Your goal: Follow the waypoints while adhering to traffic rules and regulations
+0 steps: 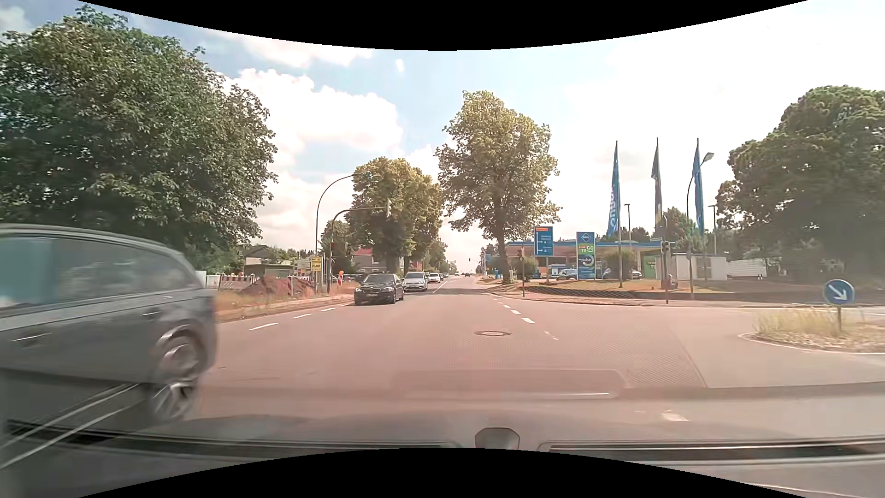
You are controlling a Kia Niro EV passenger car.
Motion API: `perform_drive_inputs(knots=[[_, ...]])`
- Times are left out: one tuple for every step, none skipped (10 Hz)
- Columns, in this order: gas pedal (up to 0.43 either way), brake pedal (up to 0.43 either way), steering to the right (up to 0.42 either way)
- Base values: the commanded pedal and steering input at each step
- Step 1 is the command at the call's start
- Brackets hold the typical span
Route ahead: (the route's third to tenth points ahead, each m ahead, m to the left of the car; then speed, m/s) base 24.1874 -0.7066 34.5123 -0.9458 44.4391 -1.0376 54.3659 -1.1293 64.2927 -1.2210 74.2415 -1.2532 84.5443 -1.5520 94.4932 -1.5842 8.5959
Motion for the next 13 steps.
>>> perform_drive_inputs(knots=[[0.220,0.000,-0.001],[0.220,0.000,-0.001],[0.228,0.000,-0.001],[0.228,0.000,-0.002],[0.240,0.000,-0.004],[0.240,0.000,-0.005],[0.248,0.000,-0.005],[0.260,0.000,-0.005],[0.260,0.000,-0.006],[0.260,0.000,-0.006],[0.260,0.000,-0.006],[0.260,0.000,-0.007],[0.260,0.000,-0.007]])
